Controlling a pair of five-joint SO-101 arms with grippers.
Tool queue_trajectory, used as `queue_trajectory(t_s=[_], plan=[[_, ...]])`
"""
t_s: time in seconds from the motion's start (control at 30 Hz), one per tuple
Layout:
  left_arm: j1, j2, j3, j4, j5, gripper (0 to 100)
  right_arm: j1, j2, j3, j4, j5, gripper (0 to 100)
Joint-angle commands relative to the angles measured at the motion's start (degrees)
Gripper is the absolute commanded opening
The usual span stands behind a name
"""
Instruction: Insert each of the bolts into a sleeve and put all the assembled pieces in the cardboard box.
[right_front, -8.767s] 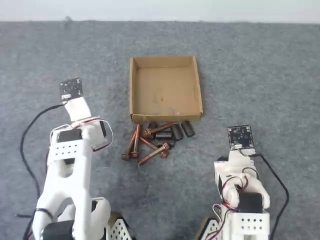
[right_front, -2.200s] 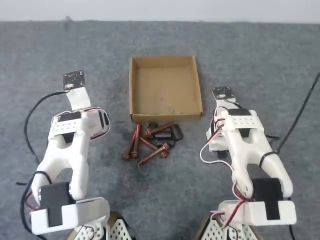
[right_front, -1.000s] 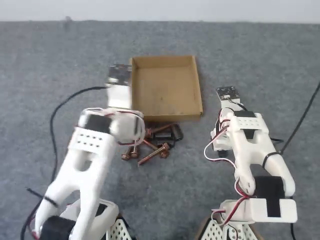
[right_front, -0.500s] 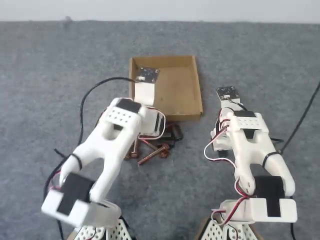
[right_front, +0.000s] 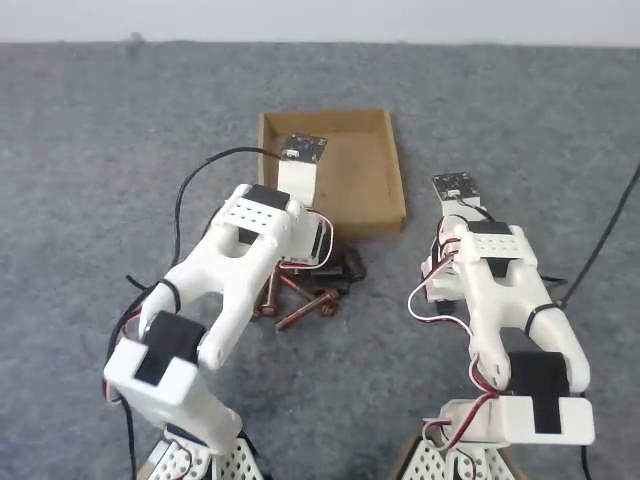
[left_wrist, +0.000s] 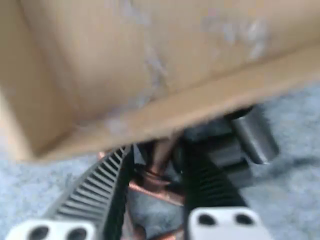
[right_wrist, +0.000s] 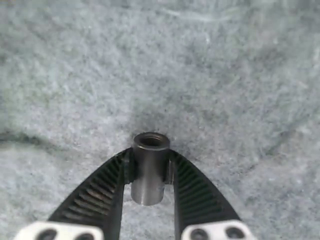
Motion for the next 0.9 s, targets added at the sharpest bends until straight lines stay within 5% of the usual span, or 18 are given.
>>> queue_trajectory(t_s=[0.0,0.33,0.87], plan=[[0.5,0.3,-0.6,0.8,-5.7,1,0.6,-0.4,-2.9,-0.7,0.4,0.7],[0.9,-2.4,0.0,2.5,-6.9,1,0.6,-0.4,-2.9,-0.7,0.4,0.7],[-3.6,-26.6,12.9,2.5,-7.9,1,0.5,-0.4,-2.9,-0.7,0.4,0.7]])
